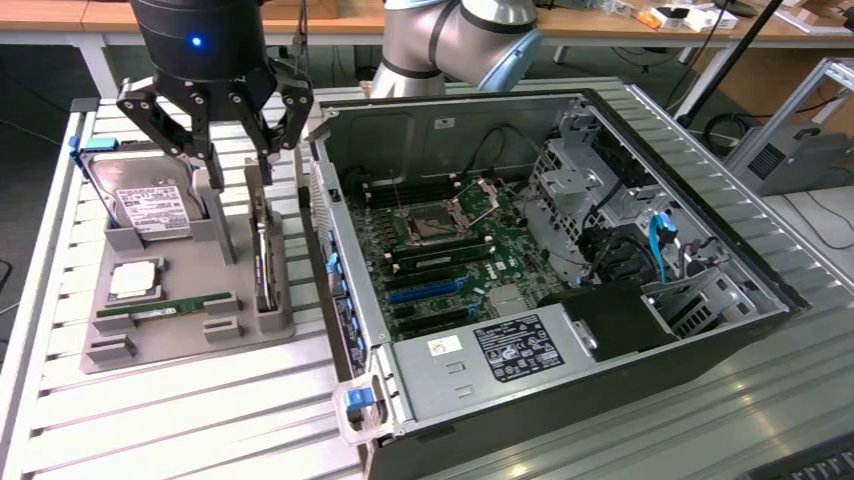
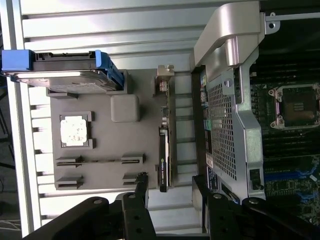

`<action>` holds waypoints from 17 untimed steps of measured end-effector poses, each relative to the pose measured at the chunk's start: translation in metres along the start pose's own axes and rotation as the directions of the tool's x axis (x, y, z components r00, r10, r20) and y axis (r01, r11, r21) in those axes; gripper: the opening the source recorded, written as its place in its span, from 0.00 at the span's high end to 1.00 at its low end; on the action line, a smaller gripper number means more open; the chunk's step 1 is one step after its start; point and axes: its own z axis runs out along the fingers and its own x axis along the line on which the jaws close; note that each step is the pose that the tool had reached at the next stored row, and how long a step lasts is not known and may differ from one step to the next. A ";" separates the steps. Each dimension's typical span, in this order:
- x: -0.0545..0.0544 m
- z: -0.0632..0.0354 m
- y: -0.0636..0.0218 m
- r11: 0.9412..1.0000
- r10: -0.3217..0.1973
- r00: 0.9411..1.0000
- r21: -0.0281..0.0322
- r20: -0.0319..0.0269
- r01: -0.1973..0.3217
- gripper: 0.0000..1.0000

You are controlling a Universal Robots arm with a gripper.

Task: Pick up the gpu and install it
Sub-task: 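Pick up the gpu and move the gpu toward the slot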

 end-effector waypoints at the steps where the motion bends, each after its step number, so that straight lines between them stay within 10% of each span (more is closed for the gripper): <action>1: 0.000 0.0002 0.0000 1.000 0.000 1.000 0.000 0.000 0.000 0.52; 17: 0.000 0.0045 -0.0004 1.000 0.000 1.000 0.000 0.000 0.000 0.52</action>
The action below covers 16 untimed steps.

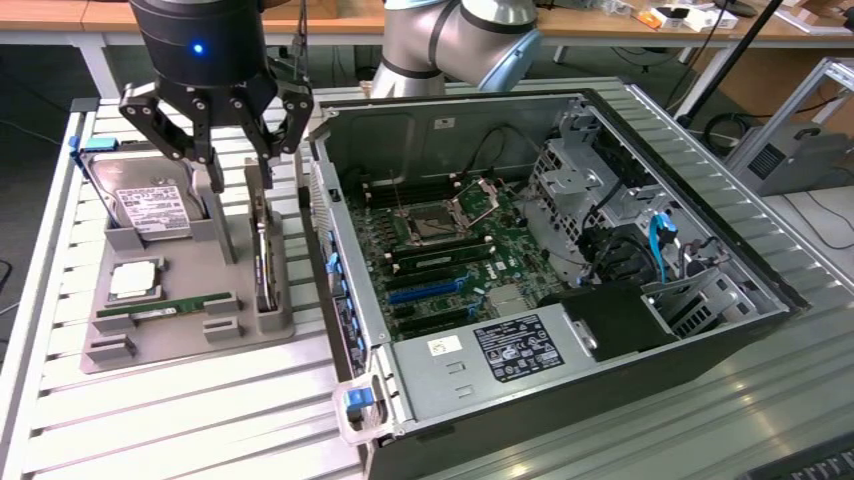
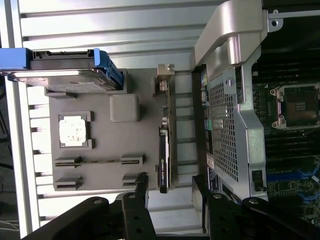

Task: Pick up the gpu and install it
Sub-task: 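Pick up the gpu and move the gpu toward the slot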

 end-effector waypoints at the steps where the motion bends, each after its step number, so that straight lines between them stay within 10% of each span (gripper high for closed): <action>1: 0.000 0.0001 0.0000 1.000 0.000 1.000 0.000 0.000 0.000 0.52; 16: 0.000 0.0037 -0.0002 1.000 0.000 1.000 0.000 0.000 0.000 0.52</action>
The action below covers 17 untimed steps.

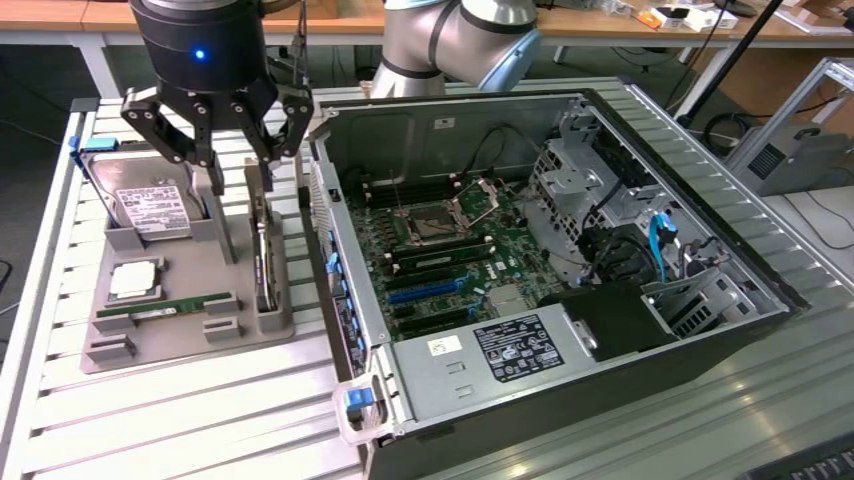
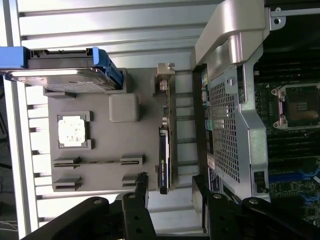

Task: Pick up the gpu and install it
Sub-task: 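Pick up the gpu and move the gpu toward the slot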

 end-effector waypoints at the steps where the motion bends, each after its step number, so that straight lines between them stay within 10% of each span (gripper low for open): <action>1: 0.000 0.0002 0.0000 1.000 0.000 1.000 0.000 0.000 0.000 0.52; 17: 0.000 0.0047 -0.0005 1.000 0.000 1.000 0.000 0.000 0.000 0.52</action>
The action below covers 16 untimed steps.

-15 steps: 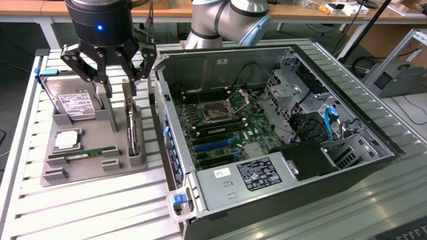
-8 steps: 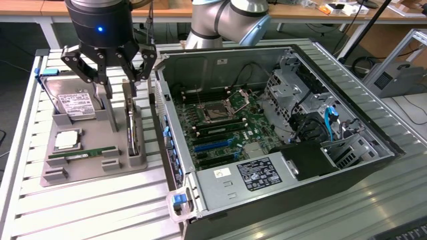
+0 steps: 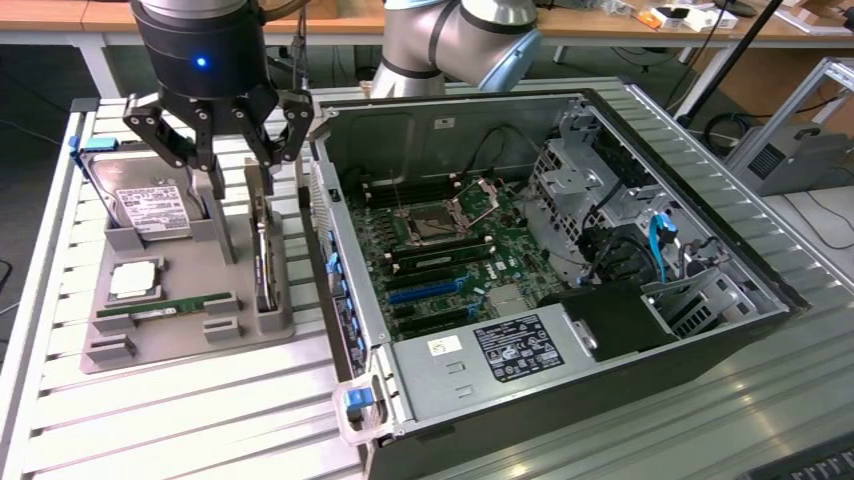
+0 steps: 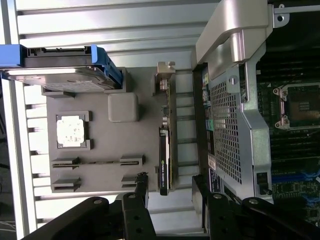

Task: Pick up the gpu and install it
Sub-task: 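Pick up the gpu and move the gpu toward the slot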

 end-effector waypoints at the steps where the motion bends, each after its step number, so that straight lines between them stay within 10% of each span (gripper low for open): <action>1: 0.000 0.0002 0.0000 1.000 0.000 1.000 0.000 0.000 0.000 0.52; 16: 0.000 0.0031 -0.0003 1.000 0.000 1.000 0.000 0.000 0.000 0.52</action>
